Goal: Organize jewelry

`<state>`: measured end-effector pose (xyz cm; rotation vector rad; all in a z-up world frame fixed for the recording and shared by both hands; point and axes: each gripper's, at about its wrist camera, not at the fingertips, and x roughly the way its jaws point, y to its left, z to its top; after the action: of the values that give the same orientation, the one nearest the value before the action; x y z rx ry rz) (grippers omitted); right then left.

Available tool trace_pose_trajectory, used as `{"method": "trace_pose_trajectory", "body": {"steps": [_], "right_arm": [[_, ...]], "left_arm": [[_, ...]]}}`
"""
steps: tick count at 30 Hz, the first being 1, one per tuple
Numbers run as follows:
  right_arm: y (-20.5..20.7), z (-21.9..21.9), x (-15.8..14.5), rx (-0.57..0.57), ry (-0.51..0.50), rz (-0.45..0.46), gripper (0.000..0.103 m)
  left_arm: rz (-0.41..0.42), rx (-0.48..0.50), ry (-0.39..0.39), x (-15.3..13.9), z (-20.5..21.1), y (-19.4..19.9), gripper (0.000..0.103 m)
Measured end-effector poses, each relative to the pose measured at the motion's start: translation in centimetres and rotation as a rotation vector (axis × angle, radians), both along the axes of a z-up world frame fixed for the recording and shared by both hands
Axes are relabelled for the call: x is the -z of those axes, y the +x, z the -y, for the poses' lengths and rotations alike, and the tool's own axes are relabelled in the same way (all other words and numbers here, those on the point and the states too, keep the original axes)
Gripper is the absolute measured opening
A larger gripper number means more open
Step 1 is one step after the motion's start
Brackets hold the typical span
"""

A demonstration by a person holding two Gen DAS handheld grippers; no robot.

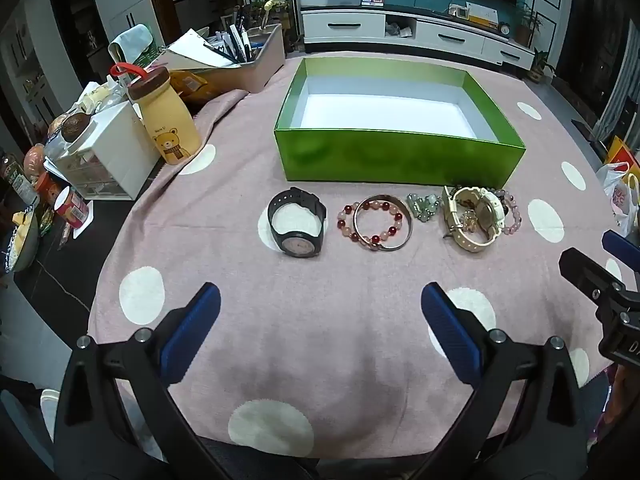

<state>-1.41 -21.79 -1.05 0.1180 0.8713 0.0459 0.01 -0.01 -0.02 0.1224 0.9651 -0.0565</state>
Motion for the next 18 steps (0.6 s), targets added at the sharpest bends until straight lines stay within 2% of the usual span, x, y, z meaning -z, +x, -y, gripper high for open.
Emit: {"method": "trace_pose_trajectory", "body": {"steps": [18], "right_arm": [[-0.12, -0.23, 0.15, -0.004, 0.0, -0.002, 0.102]], "left_arm": [[-0.007, -0.001, -0.012, 0.4, 0.07, -0.09, 0.101]]}}
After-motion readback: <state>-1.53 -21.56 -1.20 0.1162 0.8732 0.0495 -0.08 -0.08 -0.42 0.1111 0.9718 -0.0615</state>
